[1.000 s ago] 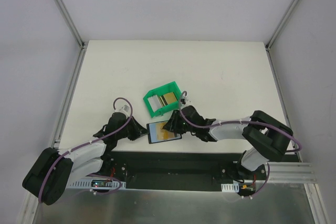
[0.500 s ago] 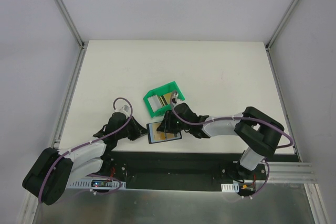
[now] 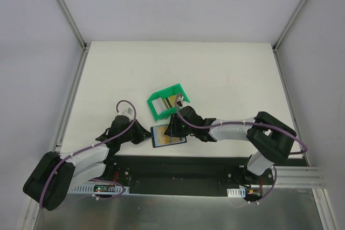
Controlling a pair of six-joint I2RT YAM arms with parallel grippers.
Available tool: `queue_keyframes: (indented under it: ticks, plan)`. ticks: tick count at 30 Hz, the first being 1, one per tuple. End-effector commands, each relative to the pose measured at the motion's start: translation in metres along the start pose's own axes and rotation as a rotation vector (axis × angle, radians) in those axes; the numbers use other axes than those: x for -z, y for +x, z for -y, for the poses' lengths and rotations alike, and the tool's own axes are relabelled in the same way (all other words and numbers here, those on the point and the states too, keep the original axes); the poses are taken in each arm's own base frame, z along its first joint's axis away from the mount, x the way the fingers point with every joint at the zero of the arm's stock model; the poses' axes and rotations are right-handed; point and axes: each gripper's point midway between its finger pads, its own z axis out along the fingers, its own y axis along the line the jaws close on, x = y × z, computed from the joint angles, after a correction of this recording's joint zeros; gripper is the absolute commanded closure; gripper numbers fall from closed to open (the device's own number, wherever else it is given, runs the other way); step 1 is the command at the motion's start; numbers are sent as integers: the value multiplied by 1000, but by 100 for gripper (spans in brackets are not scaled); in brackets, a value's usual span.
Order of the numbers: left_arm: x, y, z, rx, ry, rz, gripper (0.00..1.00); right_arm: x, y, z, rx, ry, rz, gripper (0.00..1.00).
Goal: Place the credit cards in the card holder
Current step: Insert the credit card into the card holder.
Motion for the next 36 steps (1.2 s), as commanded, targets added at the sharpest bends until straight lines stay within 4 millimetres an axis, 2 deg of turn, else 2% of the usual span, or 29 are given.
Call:
queue_keyframes:
  ticks: [1, 4, 11, 16, 22, 30, 36]
  plan:
    - [2, 4, -6, -7, -11, -16, 100, 4, -8, 3, 28, 46, 31, 61]
    - [2, 4, -6, -6, -13, -17, 100, 0, -6, 2, 25, 48, 16, 61]
    - [1, 2, -4, -8, -8, -13, 100, -6, -2, -27, 59, -53, -48, 61]
    - [1, 2, -2, -13, -2, -15, 100, -10, 1, -36, 73, -82, -72, 63]
    - [1, 3, -3, -12, -3, -15, 100, -5, -1, -36, 82, -81, -52, 64]
    - [2, 2, -2, -15, 1, -15, 100, 10, -14, -30, 111, -46, 20, 62]
    - [2, 1, 2, -17, 12, -12, 100, 16, -14, -26, 136, -12, 17, 62]
